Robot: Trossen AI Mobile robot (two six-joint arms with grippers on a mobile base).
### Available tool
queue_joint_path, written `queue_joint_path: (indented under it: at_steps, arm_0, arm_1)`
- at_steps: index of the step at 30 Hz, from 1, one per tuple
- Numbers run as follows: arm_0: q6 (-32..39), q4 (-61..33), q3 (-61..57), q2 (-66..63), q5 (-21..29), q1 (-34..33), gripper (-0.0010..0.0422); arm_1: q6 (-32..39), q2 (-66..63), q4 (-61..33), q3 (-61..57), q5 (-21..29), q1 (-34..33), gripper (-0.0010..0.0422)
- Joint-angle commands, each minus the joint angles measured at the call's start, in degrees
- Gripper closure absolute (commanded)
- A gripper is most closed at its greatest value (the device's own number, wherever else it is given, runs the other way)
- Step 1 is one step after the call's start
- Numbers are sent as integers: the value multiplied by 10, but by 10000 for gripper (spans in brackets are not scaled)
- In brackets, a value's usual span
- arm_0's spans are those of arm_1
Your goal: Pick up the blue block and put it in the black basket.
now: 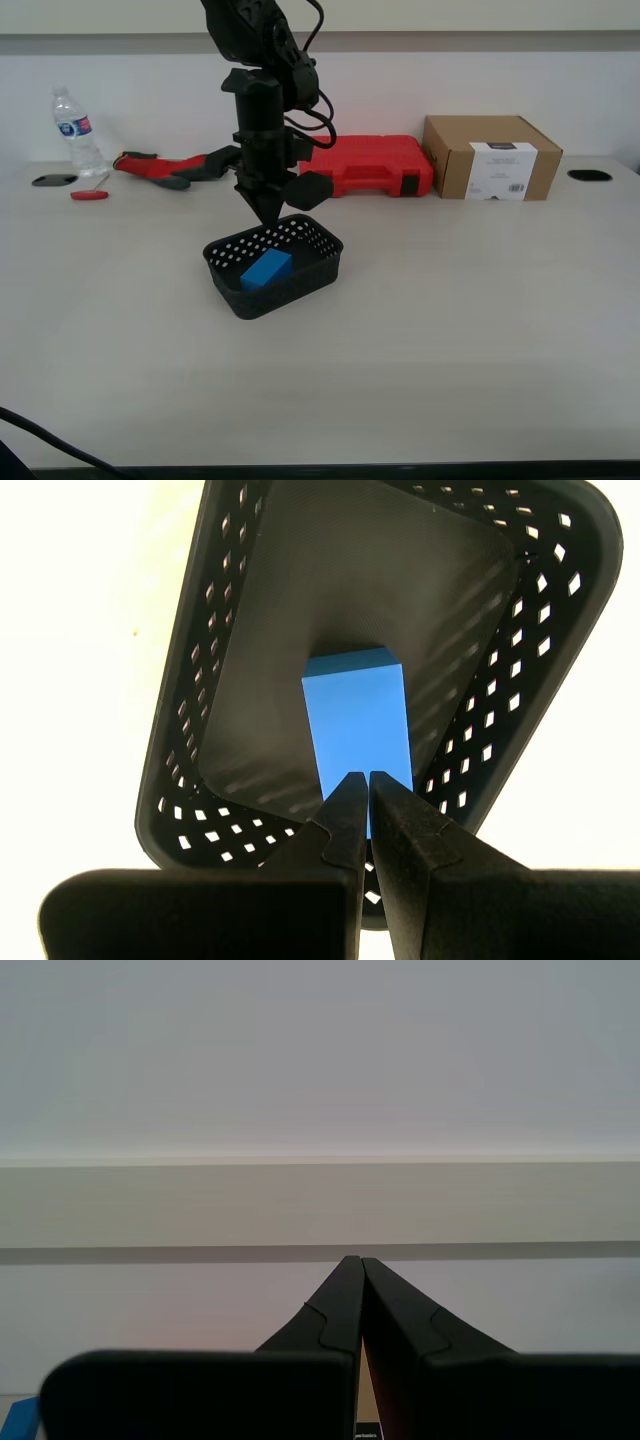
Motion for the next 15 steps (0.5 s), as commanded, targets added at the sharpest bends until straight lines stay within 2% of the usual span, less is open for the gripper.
queue_joint_path:
  at_steps: [1,15]
  arm_0:
    - [0,2,1,0,0,0,413]
    - [0,2,1,0,0,0,413]
  arm_1:
    - [0,0,2,0,3,0,413]
    - [0,0,10,0,3,0,413]
